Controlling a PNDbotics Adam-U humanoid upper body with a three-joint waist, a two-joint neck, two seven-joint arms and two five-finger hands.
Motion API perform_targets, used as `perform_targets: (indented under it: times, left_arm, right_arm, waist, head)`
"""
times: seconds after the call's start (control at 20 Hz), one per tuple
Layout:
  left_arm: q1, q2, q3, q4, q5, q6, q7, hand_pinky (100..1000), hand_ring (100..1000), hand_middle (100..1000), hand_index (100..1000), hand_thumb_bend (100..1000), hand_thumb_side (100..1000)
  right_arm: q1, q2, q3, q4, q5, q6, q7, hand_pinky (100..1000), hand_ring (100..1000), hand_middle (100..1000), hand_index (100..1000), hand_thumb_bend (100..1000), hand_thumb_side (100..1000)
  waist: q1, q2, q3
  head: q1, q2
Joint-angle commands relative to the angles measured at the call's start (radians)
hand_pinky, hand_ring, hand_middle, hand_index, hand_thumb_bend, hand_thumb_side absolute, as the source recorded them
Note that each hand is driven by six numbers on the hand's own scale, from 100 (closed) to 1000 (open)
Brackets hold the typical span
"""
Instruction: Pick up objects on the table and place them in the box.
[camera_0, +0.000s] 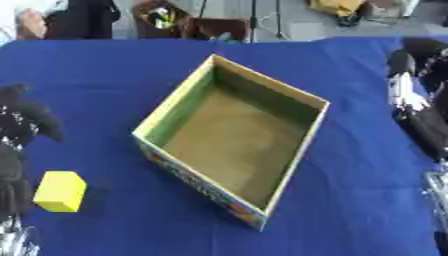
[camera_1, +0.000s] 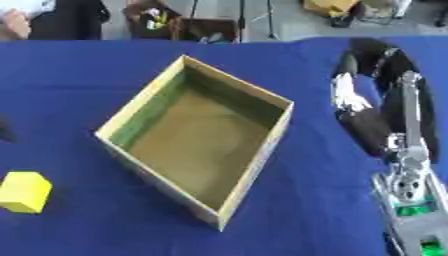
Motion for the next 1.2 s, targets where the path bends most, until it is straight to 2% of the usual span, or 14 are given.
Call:
perform_targets:
  times: [0.05,0.3,0.6,0.8,0.9,1.05,1.2]
  left_arm:
    - [-0.004,0.004,0.011,-0.019,-0.007,0.002,-0.001,395,486,496,746,100,978]
    - [-0.005,0.012,0.012,-0.019,-0.009,0.003,-0.002,395,486,496,747,100,976]
    - [-0.007,0.030,0.011,-0.019,-0.013,0.004,-0.010,396,488,500,751,100,967]
    - [-0.014,0.088,0.014,-0.019,-0.042,-0.001,-0.020,404,502,523,772,100,933]
    - [-0.023,0.161,0.020,-0.019,-0.084,-0.007,-0.027,412,516,545,790,100,901]
    - [-0.033,0.332,0.022,-0.019,-0.193,-0.003,-0.063,471,595,628,854,100,828]
    - [-0.026,0.485,0.025,-0.019,-0.321,0.025,-0.129,527,657,689,898,100,814]
  right_arm:
    - [-0.006,-0.003,-0.003,-0.015,-0.006,0.004,-0.003,737,673,618,748,100,447]
    - [-0.006,-0.003,-0.002,-0.015,-0.008,0.005,-0.001,737,673,619,748,100,447]
    - [-0.007,-0.005,0.001,-0.015,-0.012,0.007,0.004,737,673,619,748,100,447]
    - [-0.004,-0.008,0.002,-0.015,-0.014,0.009,0.006,736,672,619,747,100,447]
    - [-0.002,-0.011,0.002,-0.015,-0.014,0.009,0.006,736,672,618,747,100,448]
    - [0.004,-0.016,0.002,-0.015,-0.014,0.009,0.006,736,672,618,747,100,447]
    - [0.008,-0.020,0.002,-0.015,-0.013,0.010,0.006,735,672,618,747,100,447]
  waist:
    - [0.002,-0.025,0.001]
    - [0.004,-0.030,0.002]
    - [0.009,-0.037,-0.002]
    - [0.013,-0.045,0.001]
    - [0.013,-0.049,0.003]
    - [0.017,-0.055,0.005]
    - [0.019,-0.058,0.006]
  head:
    - [0.003,0.021]
    - [0.003,0.047]
    - [0.005,0.059]
    - [0.007,0.059]
    - [0.011,0.053]
    - [0.016,0.046]
    - [0.014,0.043]
